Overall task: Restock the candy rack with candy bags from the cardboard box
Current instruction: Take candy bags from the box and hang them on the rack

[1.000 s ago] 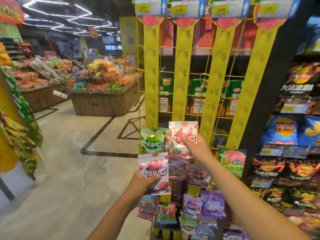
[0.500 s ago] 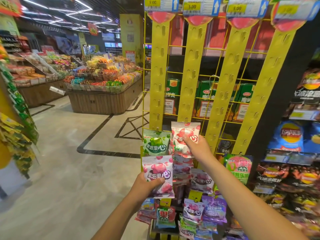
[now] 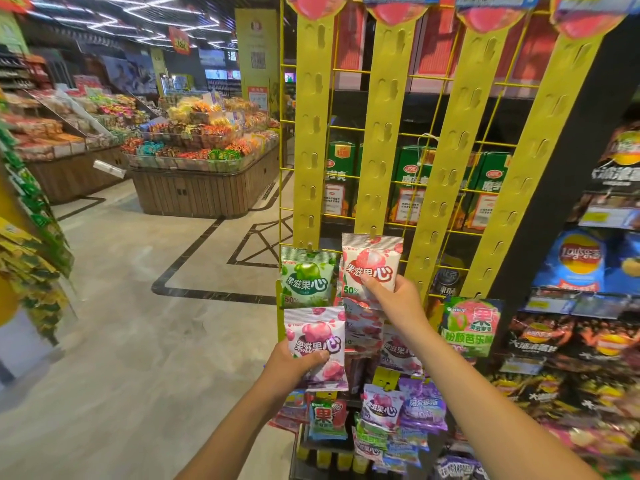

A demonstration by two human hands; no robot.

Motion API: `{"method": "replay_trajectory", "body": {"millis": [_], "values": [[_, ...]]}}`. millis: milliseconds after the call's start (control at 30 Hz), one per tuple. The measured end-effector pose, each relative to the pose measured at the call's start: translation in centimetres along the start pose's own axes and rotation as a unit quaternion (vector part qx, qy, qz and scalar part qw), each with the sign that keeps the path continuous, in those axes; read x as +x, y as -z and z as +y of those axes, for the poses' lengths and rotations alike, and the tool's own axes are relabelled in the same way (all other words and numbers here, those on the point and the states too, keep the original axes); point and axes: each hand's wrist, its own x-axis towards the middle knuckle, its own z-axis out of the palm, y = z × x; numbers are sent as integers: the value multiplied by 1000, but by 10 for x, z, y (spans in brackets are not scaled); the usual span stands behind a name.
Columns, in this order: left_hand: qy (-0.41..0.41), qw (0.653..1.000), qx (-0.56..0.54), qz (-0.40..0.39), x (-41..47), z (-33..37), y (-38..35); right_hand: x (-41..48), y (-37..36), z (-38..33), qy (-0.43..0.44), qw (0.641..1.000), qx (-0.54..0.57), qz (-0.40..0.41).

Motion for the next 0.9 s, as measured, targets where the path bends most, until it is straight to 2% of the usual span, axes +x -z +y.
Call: {"method": "replay_trajectory", "body": {"millis": [233,533,900], "values": [[1,1000,8,-13,2,-5,-11,-13,15,20,-39,998,46,-29],[7,1000,1,-13,6,-6,-38,-43,40,54,-89,995,23,-47],[5,995,5,-103,20,-8,-99,-74,85,84,-107,994,3,-35]]}}
